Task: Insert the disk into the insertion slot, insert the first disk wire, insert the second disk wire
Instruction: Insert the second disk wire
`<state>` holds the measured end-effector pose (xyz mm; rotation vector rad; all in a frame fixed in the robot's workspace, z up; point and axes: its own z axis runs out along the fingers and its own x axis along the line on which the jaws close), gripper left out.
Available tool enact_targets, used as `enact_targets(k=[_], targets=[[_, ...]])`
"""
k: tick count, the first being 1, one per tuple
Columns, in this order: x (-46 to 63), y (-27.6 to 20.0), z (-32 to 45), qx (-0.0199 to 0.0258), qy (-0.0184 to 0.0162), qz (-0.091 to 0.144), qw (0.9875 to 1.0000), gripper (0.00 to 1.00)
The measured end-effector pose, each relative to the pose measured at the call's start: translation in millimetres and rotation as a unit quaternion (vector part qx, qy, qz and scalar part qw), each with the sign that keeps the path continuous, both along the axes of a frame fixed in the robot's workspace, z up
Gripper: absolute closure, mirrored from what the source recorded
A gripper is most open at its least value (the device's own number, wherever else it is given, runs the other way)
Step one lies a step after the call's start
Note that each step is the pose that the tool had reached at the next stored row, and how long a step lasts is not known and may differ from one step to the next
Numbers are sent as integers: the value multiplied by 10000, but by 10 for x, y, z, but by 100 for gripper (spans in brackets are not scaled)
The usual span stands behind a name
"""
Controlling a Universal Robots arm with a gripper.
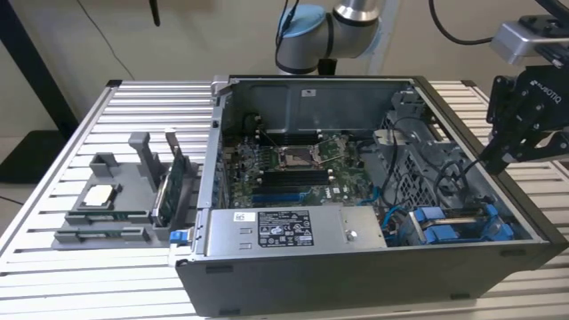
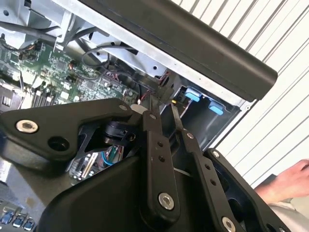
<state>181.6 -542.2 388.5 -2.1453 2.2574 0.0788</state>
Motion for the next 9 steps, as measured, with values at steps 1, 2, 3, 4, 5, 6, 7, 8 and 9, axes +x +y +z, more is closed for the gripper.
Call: enact_targets(k=[1,2,3,4,5,6,7,8,9], targets=[[1,0,0,1,0,1,10000,74],[2,0,0,0,0,1,10000,74],[2,0,0,0,0,1,10000,74],[4,0,0,0,0,1,10000,74],[7,0,0,0,0,1,10000,74],[11,0,0,0,0,1,10000,74],[15,0,0,0,0,1,10000,74],[21,0,0,0,0,1,10000,74],[26,0,0,0,0,1,10000,74]])
